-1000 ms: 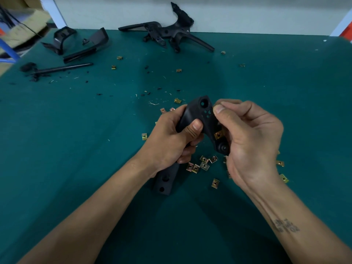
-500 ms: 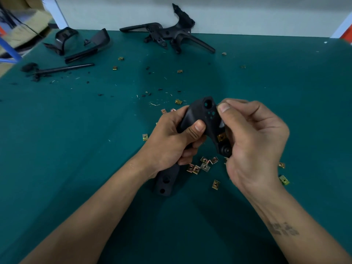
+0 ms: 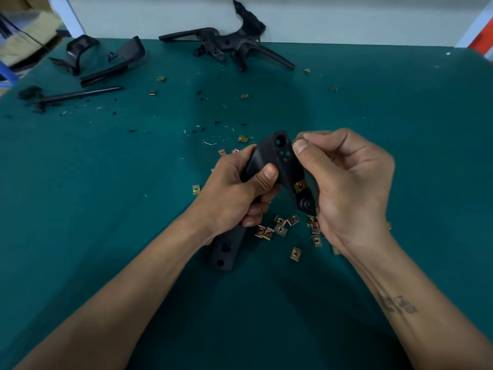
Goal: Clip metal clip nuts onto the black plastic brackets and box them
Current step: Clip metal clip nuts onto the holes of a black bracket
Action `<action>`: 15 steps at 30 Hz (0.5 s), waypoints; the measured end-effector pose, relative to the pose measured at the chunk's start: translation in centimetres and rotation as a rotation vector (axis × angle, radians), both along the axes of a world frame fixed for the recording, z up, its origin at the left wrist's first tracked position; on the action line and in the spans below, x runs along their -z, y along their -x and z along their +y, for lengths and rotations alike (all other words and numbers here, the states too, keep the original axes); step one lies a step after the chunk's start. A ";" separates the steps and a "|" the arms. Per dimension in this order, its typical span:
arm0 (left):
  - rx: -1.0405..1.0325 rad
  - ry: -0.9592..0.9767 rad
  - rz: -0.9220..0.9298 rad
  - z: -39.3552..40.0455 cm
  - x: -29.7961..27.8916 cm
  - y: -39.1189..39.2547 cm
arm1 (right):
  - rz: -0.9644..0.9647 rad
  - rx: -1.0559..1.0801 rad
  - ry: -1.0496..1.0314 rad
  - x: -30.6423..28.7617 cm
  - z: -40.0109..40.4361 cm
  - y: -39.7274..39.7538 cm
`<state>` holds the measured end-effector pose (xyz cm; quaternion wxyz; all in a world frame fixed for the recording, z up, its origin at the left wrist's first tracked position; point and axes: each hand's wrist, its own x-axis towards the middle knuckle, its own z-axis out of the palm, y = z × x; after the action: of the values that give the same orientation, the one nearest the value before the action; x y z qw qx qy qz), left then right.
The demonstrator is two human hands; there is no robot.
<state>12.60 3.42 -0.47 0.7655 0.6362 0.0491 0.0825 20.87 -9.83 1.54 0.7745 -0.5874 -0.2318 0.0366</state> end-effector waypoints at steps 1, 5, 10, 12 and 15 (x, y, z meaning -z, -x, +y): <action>0.003 0.001 -0.003 0.0 0.0 0.0 | -0.098 -0.001 0.045 -0.1 -0.2 -0.2; 0.014 0.027 -0.044 -0.1 -0.2 0.3 | -0.416 -0.007 0.124 -0.2 -0.8 -0.1; 0.017 0.036 -0.045 -0.1 -0.2 0.2 | -0.493 -0.030 0.199 -0.3 -1.2 -1.0; 0.026 0.036 -0.046 -0.2 -0.2 0.1 | -0.466 -0.057 0.190 -0.5 -1.5 -1.2; 0.051 0.061 -0.078 -0.1 -0.1 0.2 | -0.392 -0.078 0.126 -0.9 -1.3 -0.8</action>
<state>12.39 3.30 -0.36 0.7877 0.6100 0.0056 0.0863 21.68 -11.17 2.49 0.6742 -0.6213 -0.3979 -0.0343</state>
